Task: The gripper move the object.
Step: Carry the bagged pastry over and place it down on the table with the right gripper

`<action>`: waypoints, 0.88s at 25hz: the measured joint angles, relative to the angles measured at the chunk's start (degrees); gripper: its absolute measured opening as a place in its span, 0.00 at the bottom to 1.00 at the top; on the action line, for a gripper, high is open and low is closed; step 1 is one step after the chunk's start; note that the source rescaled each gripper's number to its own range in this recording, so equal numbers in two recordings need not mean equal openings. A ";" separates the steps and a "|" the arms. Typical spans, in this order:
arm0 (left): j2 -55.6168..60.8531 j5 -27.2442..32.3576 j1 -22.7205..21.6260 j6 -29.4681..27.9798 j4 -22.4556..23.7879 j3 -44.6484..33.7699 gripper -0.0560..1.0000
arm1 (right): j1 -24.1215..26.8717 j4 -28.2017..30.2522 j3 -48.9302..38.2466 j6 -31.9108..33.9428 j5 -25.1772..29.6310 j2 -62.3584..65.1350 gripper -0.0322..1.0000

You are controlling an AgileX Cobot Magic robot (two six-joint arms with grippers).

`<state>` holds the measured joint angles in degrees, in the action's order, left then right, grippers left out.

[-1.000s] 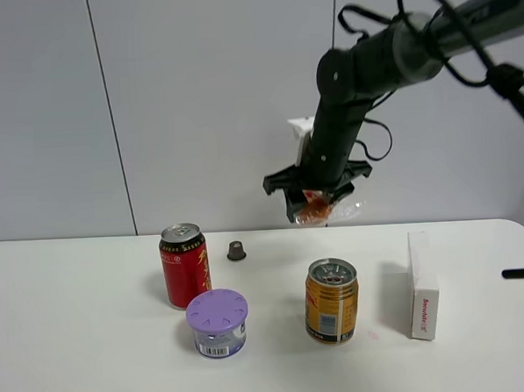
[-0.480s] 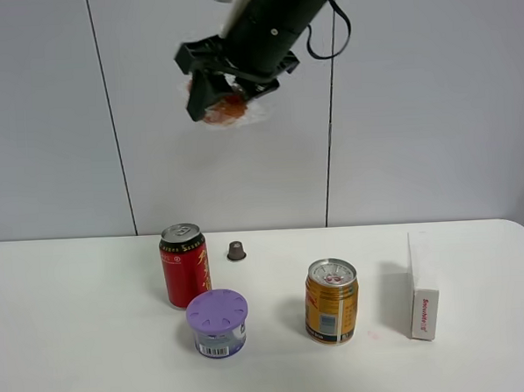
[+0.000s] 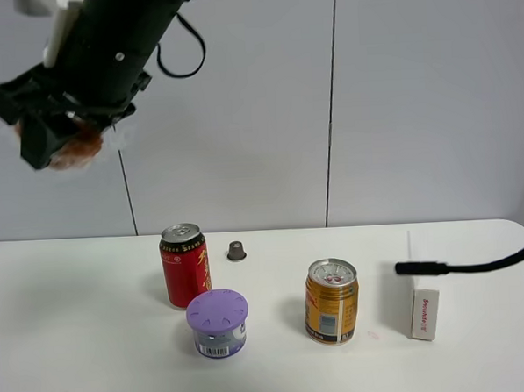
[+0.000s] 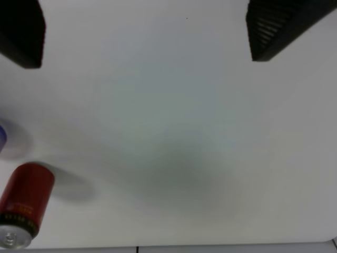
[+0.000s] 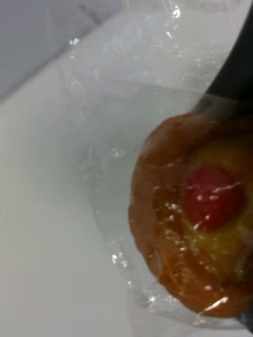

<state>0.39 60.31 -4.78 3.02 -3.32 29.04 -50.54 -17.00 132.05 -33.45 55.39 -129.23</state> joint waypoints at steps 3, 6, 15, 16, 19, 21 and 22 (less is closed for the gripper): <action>0.00 0.00 0.00 0.00 0.00 0.00 1.00 | -1.80 0.91 0.92 -0.96 1.43 -3.71 0.03; 0.00 0.00 0.00 0.00 0.00 0.00 1.00 | -3.07 2.60 0.97 -1.84 1.56 -6.80 0.03; 0.00 0.00 0.00 0.00 0.00 0.00 1.00 | -3.71 5.50 1.01 -4.13 1.35 -14.12 0.03; 0.00 0.00 0.00 0.00 0.00 0.00 1.00 | -3.71 5.77 1.01 -4.82 1.27 -14.72 0.03; 0.00 0.00 0.00 0.00 0.00 0.00 1.00 | -3.71 5.82 1.01 -6.42 0.93 -16.70 0.03; 0.00 0.00 0.00 0.00 0.00 0.00 1.00 | -3.71 5.88 1.01 -6.82 0.81 -17.71 0.03; 0.00 0.00 0.00 0.00 0.00 0.00 1.00 | -3.71 5.88 1.01 -6.95 0.75 -18.18 0.03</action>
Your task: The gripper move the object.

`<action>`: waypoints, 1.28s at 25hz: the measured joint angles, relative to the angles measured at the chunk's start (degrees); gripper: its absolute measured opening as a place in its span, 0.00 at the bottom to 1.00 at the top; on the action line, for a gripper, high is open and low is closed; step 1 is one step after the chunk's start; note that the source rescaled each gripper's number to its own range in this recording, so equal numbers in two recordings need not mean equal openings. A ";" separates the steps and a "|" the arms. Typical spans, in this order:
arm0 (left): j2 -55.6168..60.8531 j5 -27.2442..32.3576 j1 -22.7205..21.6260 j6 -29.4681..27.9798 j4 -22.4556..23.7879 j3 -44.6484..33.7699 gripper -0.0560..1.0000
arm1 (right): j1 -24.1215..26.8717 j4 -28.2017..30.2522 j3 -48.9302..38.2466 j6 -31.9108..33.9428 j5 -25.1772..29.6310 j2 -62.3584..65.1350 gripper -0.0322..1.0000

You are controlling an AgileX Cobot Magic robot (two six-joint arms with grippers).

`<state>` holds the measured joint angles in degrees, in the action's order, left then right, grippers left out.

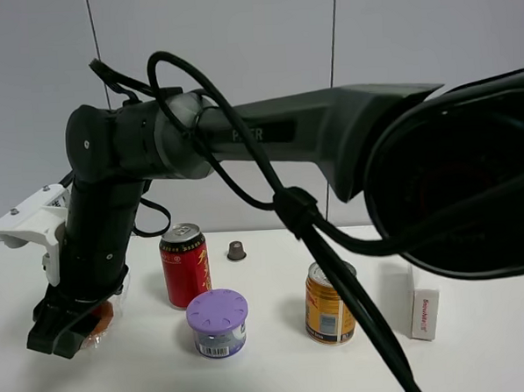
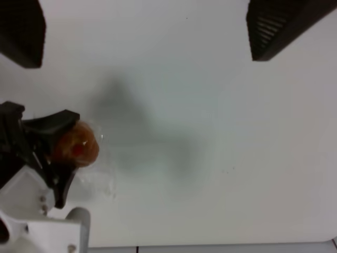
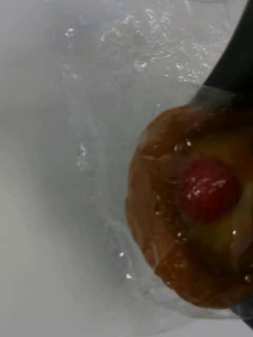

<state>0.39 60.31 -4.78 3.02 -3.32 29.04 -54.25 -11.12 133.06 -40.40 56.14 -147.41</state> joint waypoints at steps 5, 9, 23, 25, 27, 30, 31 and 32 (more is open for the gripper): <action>0.00 0.00 0.00 0.00 0.00 0.00 1.00 | 0.00 0.00 0.00 -1.37 -0.78 -2.51 0.03; 0.00 0.00 0.00 0.00 0.00 0.00 1.00 | 0.00 0.00 0.00 -2.46 -0.76 -3.67 0.05; 0.00 0.00 0.00 0.00 0.00 0.00 1.00 | 0.00 0.50 0.00 -2.18 2.37 3.21 1.00; 0.00 0.00 0.00 0.00 0.00 0.00 1.00 | 0.00 0.97 0.00 -1.99 2.31 8.30 1.00; 0.00 0.00 0.00 0.00 0.00 0.00 1.00 | 0.00 1.09 0.00 -1.99 2.27 13.25 1.00; 0.00 0.00 0.00 0.00 0.00 0.00 1.00 | 0.00 1.46 0.00 -1.99 2.99 20.15 1.00; 0.00 0.00 0.00 -0.04 0.00 0.00 1.00 | 0.00 1.66 0.00 -1.94 4.03 22.41 1.00; 0.00 0.00 0.00 -0.04 0.00 0.00 1.00 | 0.00 2.00 0.00 -1.80 5.27 24.45 1.00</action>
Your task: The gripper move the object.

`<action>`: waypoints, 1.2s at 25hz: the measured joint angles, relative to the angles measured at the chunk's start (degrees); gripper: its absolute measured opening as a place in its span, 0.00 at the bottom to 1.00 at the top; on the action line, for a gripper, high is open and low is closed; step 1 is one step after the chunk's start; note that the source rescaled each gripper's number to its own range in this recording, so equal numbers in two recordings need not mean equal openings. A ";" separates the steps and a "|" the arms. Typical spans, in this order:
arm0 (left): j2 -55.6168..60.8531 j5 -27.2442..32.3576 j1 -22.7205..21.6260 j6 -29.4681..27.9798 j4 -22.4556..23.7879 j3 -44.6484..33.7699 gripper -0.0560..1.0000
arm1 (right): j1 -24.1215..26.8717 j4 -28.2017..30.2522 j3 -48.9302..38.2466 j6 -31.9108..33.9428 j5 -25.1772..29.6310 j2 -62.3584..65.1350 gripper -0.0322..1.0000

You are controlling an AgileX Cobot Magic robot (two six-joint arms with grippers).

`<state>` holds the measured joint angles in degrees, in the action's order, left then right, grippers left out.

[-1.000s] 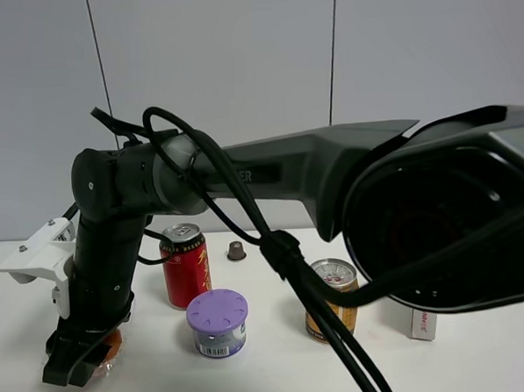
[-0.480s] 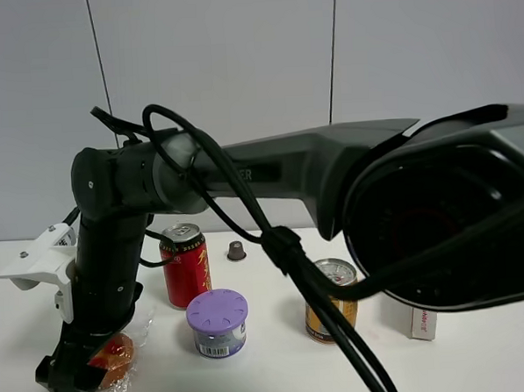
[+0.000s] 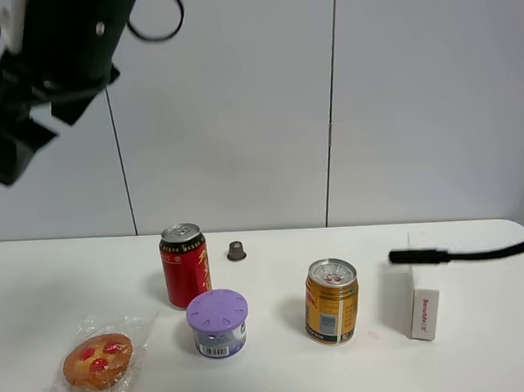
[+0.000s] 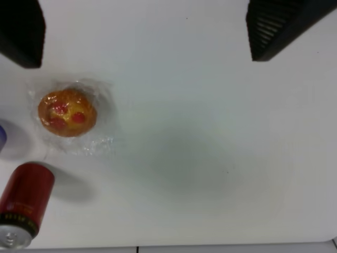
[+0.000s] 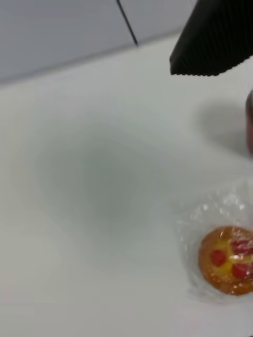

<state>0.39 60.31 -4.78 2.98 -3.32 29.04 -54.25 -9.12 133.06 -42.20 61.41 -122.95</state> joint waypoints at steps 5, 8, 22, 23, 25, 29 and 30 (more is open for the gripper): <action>0.00 0.00 0.00 0.00 0.00 0.00 1.00 | 0.00 3.10 0.00 3.41 6.86 7.82 1.00; 0.00 0.00 0.00 0.00 0.00 0.00 1.00 | -0.06 6.27 0.00 6.66 8.00 11.93 1.00; 0.00 0.00 0.00 0.05 0.00 0.00 1.00 | -0.12 27.06 -15.81 28.73 8.49 32.97 1.00; 0.00 0.00 0.00 0.05 0.00 0.00 1.00 | -0.12 27.63 -19.64 30.32 8.55 34.84 1.00; 0.00 0.00 0.00 0.05 0.00 0.00 1.00 | -0.12 27.96 -29.51 33.15 7.45 39.79 1.00; 0.00 0.00 0.00 0.00 0.00 0.00 1.00 | -0.12 28.03 -48.94 39.88 1.18 50.20 1.00; 0.00 0.00 0.00 0.00 0.00 0.00 1.00 | -0.12 28.10 -53.02 42.20 0.00 52.52 1.00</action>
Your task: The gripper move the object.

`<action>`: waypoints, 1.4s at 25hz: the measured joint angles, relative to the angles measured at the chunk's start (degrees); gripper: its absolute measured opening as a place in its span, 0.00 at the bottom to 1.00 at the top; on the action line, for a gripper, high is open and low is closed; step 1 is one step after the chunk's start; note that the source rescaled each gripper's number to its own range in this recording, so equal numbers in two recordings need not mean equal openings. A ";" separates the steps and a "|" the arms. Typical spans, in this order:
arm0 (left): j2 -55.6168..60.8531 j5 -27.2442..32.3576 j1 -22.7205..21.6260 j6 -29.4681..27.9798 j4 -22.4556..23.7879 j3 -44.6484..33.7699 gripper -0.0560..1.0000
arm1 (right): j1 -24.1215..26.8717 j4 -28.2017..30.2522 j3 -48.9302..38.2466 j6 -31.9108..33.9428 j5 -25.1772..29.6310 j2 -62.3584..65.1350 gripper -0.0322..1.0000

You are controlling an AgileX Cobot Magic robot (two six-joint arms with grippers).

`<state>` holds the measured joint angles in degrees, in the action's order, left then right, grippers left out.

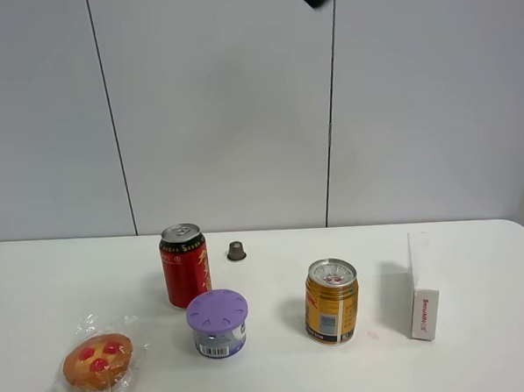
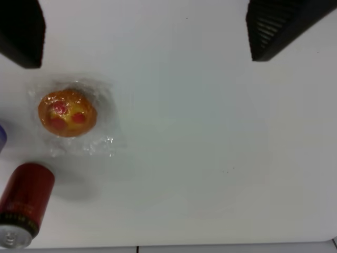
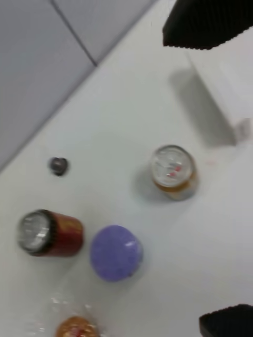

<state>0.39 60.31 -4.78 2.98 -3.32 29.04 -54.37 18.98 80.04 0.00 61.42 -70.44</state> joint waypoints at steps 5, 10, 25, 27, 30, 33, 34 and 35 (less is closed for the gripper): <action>0.00 0.00 0.00 0.00 0.00 0.00 1.00 | 0.64 -0.59 -17.96 7.70 -3.31 12.13 1.00; 0.00 0.00 0.00 0.00 0.00 0.00 1.00 | 10.19 -5.83 -25.66 11.01 -3.21 18.91 1.00; 0.00 0.00 0.00 0.06 0.00 0.00 1.00 | 36.59 -17.62 -41.63 11.11 -6.48 27.01 1.00; 0.00 0.00 0.00 0.00 0.00 0.00 1.00 | 37.55 -18.28 -43.39 11.11 -7.97 30.09 1.00; 0.00 0.00 0.00 0.00 0.00 0.00 1.00 | 38.89 -18.27 -45.18 10.97 -9.00 35.23 1.00; 0.00 0.00 0.00 0.00 0.00 0.00 1.00 | 39.81 -18.13 -46.56 9.39 -9.58 40.74 0.99; 0.00 0.00 0.00 0.00 0.00 0.00 1.00 | 39.86 -18.10 -47.15 8.84 -9.91 42.76 0.99; 0.00 0.00 0.00 0.00 0.00 0.00 1.00 | 39.86 -18.10 -47.92 8.15 -10.55 44.78 0.99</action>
<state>0.39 60.31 -4.78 2.98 -3.32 29.04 -14.51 0.88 32.12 8.15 50.87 -25.66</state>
